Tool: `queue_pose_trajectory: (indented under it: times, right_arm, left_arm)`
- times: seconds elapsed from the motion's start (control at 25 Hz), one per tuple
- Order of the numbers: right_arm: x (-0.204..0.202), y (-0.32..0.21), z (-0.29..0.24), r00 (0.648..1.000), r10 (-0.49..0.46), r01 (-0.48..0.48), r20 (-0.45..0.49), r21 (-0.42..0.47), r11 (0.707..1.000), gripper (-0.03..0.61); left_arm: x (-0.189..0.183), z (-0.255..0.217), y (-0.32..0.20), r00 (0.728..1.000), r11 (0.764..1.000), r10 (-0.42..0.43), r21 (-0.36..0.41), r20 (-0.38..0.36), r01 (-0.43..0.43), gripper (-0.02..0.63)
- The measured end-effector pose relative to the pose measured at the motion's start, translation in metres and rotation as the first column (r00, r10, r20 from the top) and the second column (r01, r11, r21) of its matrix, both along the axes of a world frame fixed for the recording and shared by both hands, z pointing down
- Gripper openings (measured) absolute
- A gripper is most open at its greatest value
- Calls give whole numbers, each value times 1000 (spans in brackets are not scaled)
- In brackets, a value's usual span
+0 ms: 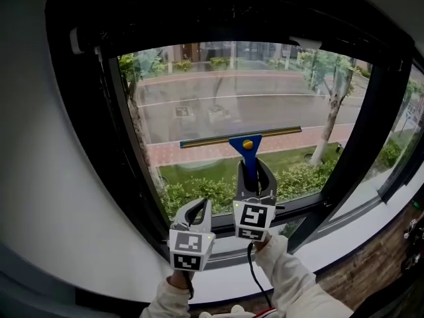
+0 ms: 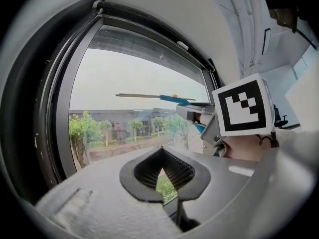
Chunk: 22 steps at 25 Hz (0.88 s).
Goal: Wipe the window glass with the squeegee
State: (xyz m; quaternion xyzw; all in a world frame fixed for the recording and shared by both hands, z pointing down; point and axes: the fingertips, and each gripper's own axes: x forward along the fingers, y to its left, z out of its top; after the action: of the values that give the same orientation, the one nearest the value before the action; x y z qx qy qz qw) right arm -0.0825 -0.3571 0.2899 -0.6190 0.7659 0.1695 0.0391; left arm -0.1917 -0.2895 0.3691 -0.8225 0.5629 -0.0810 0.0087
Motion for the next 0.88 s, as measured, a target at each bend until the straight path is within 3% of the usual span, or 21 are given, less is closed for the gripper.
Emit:
queue_pose_trajectory:
  times: [0.4,0.88]
  right_arm:
    - [2,4,73,1000,0,-1,-11,-112,994,149]
    - [1,11,163,1000,-1,-3,-15,-257,966,149]
  left_arm:
    - [15,46,12,999,998,9,-62,47,-6,2]
    - [7,90,21,999,990,-6,-143,49,13,2]
